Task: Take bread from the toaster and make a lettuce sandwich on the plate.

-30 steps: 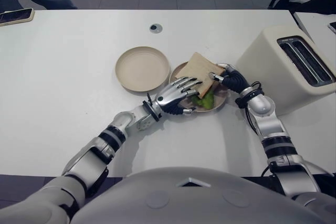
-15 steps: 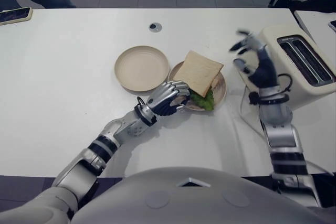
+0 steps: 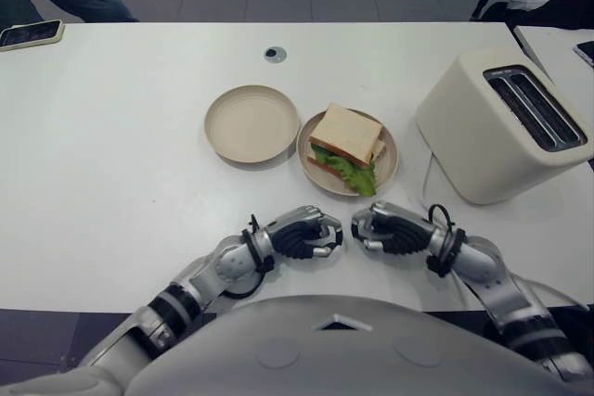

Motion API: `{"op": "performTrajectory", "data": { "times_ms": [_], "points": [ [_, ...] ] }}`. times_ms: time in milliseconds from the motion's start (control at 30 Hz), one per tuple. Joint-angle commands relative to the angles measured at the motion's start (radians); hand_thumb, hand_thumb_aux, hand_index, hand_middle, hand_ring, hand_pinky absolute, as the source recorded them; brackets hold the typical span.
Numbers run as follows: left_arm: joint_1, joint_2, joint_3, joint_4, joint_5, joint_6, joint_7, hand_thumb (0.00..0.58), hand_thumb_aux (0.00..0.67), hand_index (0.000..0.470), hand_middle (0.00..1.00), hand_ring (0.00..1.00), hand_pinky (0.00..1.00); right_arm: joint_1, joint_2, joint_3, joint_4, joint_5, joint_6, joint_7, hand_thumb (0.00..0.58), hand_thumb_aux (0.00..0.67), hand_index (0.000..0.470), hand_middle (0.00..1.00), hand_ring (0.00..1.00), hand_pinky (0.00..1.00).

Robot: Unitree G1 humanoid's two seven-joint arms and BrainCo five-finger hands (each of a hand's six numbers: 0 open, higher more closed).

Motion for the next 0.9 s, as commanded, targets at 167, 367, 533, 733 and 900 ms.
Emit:
{"op": "performTrajectory", "data": {
  "times_ms": [167, 367, 533, 733, 900],
  "points": [
    [-0.337, -0.158, 0.116, 0.500, 0.184, 0.262, 0.385, 0.580, 0.670, 0.470, 1.00, 1.00, 1.00, -0.272, 0.175, 0.035, 0.299, -0.263, 0.225, -0.434, 0.580, 0.670, 0.470, 1.00, 1.00, 1.00],
    [-0.292, -0.203, 0.263, 0.499, 0.002, -0.047, 0.451, 0.580, 0.670, 0.470, 1.00, 1.00, 1.00, -0.215, 0.258, -0.026, 0.171, -0.079, 0.088, -0.550, 0.377, 0.273, 0.192, 0.50, 0.50, 0.50],
    [0.000, -0.237, 0.229, 0.099, -0.266, -0.242, 0.261, 0.000, 0.000, 0.000, 0.00, 0.00, 0.00, -0.093, 0.330, -0.162, -0.144, 0.122, 0.117, -0.588, 0.000, 0.000, 0.000, 0.00, 0.00, 0.00],
    [0.146, -0.351, 0.303, -0.125, -0.284, -0.067, 0.303, 0.000, 0.000, 0.000, 0.00, 0.00, 0.00, -0.012, 0.450, -0.056, -0.196, 0.259, 0.253, -0.483, 0.000, 0.000, 0.000, 0.00, 0.00, 0.00],
    [0.168, -0.402, 0.438, -0.148, -0.230, 0.103, 0.416, 0.000, 0.000, 0.000, 0.00, 0.00, 0.00, -0.024, 0.482, -0.053, -0.182, 0.232, 0.244, -0.485, 0.000, 0.000, 0.000, 0.00, 0.00, 0.00]
  ]
}}
